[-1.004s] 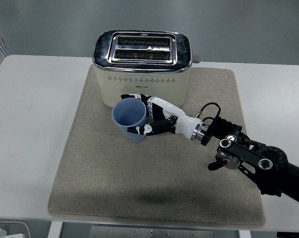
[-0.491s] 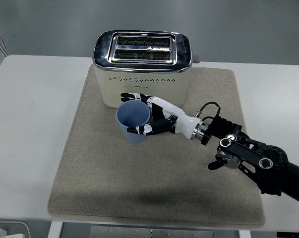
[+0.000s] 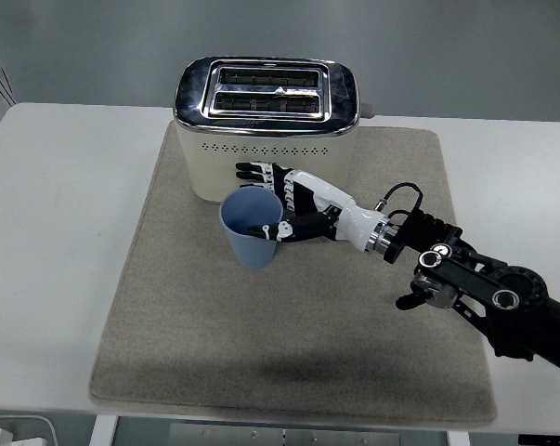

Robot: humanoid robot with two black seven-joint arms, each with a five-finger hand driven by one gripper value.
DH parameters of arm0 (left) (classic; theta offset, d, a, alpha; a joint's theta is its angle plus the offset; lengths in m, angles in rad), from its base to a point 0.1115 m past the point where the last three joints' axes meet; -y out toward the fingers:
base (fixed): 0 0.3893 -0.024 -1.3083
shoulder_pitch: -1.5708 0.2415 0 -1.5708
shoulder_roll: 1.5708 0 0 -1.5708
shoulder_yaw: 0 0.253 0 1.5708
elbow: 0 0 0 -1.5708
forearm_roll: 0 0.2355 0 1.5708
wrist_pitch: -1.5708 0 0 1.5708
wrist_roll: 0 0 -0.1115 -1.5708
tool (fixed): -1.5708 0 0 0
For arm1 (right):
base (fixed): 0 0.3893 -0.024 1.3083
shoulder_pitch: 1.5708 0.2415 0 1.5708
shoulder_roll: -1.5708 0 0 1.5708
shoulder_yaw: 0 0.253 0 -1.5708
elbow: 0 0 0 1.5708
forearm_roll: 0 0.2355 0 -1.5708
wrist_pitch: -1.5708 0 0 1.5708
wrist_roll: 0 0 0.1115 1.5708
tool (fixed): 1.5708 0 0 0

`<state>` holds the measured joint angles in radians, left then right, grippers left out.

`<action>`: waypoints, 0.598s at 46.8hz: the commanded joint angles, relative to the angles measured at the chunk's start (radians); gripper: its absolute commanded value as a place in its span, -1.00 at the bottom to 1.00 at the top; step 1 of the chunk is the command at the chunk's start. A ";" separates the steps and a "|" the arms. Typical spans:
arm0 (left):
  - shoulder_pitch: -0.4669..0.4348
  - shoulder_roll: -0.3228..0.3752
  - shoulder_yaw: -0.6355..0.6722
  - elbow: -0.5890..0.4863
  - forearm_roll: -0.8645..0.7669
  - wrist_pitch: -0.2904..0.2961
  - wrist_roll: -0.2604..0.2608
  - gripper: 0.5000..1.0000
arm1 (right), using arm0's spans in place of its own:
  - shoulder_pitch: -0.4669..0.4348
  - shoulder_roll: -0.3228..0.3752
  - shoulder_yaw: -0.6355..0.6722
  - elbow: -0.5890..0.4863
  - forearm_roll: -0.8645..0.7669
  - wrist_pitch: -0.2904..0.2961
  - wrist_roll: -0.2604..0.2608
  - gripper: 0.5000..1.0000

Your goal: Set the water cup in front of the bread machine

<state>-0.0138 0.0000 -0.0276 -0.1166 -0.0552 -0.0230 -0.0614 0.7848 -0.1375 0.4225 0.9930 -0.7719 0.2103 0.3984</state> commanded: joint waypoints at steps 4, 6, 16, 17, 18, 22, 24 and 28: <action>0.000 0.000 0.000 0.000 0.000 0.000 0.000 1.00 | 0.005 -0.017 0.002 0.006 0.005 0.007 0.011 0.67; 0.000 0.000 0.000 0.000 0.000 0.000 0.000 1.00 | 0.005 -0.024 0.002 0.007 0.005 0.009 0.023 0.67; 0.000 0.000 0.000 0.000 0.000 0.000 0.000 1.00 | 0.005 -0.030 0.002 0.010 0.005 0.027 0.057 0.66; 0.000 0.000 0.000 0.000 0.000 0.000 0.000 1.00 | 0.005 -0.030 0.002 0.010 0.006 0.030 0.059 0.66; 0.000 0.000 0.000 0.000 0.000 0.000 0.000 1.00 | 0.005 -0.030 0.002 0.010 0.006 0.034 0.060 0.66; 0.000 0.000 0.000 0.000 0.000 0.000 0.000 1.00 | 0.005 -0.031 0.004 0.010 0.006 0.035 0.063 0.66; 0.000 0.000 0.000 0.000 0.000 0.000 0.000 1.00 | 0.005 -0.031 0.004 0.010 0.006 0.037 0.066 0.66; 0.000 0.000 0.000 0.000 0.000 0.000 0.000 1.00 | 0.007 -0.031 0.005 0.010 0.008 0.037 0.068 0.66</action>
<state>-0.0138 0.0000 -0.0276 -0.1166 -0.0552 -0.0230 -0.0614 0.7904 -0.1688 0.4264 1.0034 -0.7656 0.2468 0.4657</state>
